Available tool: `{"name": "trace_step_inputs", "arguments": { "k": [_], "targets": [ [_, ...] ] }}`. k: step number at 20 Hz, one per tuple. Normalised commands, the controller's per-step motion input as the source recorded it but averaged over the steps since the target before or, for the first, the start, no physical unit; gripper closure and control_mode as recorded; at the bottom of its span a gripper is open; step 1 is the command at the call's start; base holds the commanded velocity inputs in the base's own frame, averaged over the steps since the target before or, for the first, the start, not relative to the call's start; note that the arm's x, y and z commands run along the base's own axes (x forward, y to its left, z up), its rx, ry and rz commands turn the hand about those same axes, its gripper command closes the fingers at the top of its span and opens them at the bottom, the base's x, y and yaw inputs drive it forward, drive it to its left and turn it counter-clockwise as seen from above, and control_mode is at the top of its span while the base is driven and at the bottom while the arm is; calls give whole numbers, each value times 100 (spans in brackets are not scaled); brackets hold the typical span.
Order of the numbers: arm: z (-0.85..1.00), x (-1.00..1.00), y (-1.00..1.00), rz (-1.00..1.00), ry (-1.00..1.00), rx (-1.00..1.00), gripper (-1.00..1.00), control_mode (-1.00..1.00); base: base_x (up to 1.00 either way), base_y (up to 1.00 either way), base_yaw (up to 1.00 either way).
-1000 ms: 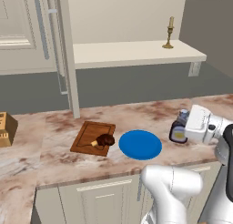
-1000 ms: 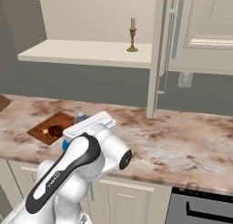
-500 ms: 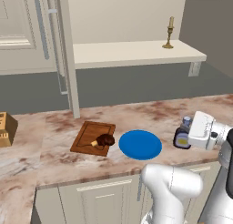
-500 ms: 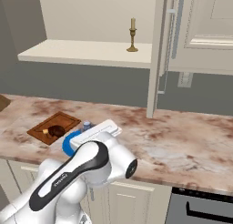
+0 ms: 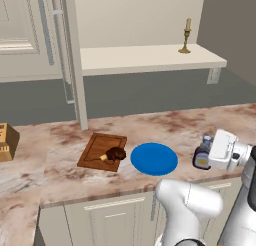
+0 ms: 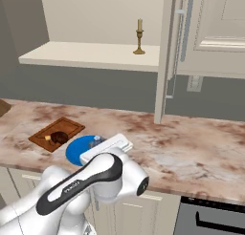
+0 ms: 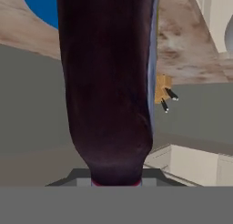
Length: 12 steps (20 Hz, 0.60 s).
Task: Pick the steak from the plate and place it on the cutting board. Then pick the condiment bottle from the cabinet and place it next to the cutting board.
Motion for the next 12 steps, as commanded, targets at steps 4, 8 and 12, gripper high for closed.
{"name": "trace_step_inputs", "arguments": {
  "k": [4, 8, 12],
  "targets": [
    [-15, 16, -11, -1, 0, 0, 100, -100, 0, 0, 0],
    [-14, 22, -10, -1, 0, 0, 100, -100, 0, 0, 0],
    [-17, 21, -11, -1, 0, 0, 100, -100, 0, 0, 0]
  ]
}}
